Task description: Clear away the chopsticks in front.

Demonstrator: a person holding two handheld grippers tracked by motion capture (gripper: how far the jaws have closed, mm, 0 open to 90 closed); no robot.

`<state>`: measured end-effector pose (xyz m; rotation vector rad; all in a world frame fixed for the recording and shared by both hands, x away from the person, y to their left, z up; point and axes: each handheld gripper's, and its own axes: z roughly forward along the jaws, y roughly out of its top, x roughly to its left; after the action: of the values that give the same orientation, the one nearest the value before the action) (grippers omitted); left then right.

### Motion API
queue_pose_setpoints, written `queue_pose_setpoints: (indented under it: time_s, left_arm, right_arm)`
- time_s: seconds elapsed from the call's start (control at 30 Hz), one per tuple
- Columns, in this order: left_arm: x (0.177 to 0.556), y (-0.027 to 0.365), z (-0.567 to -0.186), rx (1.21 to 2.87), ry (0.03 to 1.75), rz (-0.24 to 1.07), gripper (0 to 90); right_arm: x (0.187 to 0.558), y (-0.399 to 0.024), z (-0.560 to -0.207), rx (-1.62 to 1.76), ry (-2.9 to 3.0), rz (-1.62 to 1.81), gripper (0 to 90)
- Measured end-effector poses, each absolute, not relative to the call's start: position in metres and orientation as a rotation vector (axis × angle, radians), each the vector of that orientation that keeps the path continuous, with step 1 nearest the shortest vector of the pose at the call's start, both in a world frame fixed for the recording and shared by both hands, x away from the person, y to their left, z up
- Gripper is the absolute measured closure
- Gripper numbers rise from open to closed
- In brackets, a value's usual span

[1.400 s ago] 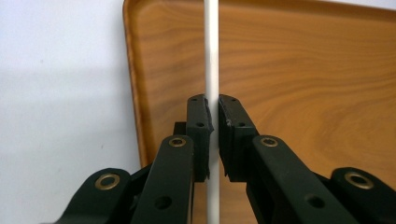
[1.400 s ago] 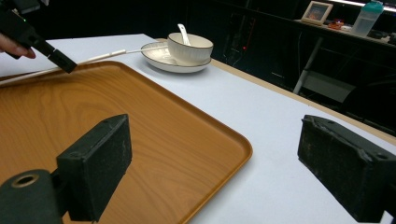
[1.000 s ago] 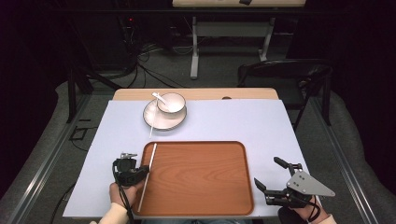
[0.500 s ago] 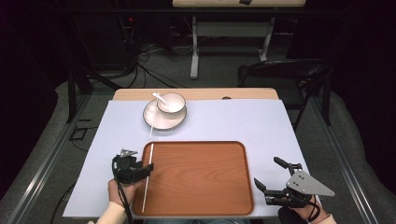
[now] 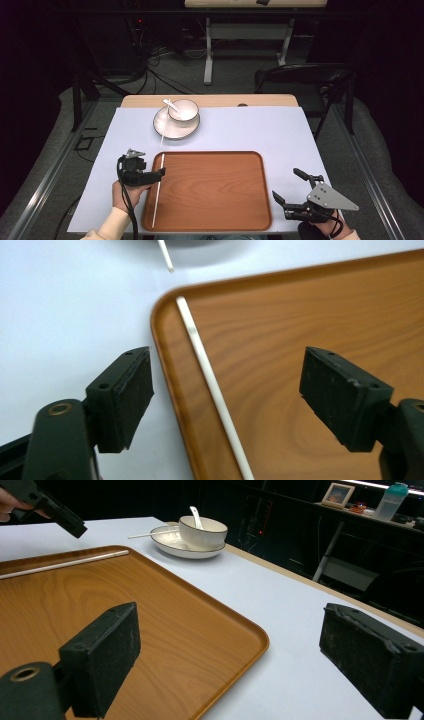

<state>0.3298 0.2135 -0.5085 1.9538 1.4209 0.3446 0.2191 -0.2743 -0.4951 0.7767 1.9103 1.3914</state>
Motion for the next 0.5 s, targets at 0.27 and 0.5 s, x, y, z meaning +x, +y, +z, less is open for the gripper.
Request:
queue_pose_setpoints:
  time_s: [0.27,0.5]
  left_arm:
    - [0.351,0.217,-0.489,1.982,1.373,0.358,13.7]
    - [0.376,0.225,-0.476,1.962,1.391,0.374,10.4]
  right_arm:
    - [0.220,-0.275,-0.495,0.774,1.904,1.397,9.1]
    - [0.219,-0.276,-0.495,0.773,1.899,1.400,9.2]
